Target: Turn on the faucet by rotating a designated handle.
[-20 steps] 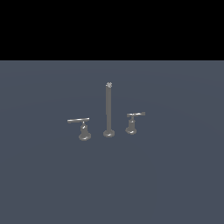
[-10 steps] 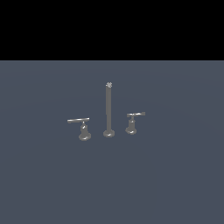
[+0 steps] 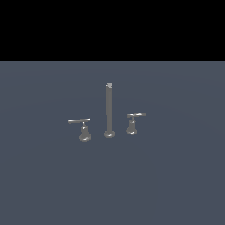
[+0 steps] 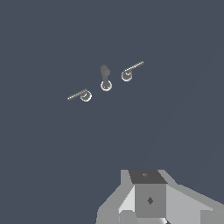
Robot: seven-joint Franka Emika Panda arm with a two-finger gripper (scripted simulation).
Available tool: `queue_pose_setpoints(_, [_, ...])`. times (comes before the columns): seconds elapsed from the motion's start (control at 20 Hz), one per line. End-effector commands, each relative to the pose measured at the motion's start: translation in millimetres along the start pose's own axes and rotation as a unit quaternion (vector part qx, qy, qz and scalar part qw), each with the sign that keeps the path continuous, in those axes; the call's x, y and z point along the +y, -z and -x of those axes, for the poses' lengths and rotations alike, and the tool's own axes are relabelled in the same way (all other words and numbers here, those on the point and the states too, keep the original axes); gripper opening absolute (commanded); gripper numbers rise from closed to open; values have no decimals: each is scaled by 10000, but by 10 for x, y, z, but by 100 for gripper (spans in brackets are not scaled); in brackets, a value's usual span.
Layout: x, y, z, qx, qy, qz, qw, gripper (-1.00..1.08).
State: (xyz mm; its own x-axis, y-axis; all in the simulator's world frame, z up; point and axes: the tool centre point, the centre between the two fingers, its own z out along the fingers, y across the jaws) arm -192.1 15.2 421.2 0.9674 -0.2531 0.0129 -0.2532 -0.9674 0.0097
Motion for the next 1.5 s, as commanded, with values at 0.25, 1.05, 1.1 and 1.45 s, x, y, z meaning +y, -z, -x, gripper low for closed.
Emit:
queue_pose_setpoints(0.25, [-126,-595,-439,-18,-956,-11,9954,-100])
queue_pose_setpoints(1.05, [-116,-1754,-1348,-49,-2788,-21,9603,-100])
queue_pose_setpoints(1.1, [-103,-1824,-1402,-51,-2897,-21,9571,-100])
queue_pose_setpoints(1.45, [24,-2321,-1782,-59,-3659,-13,9306,-100])
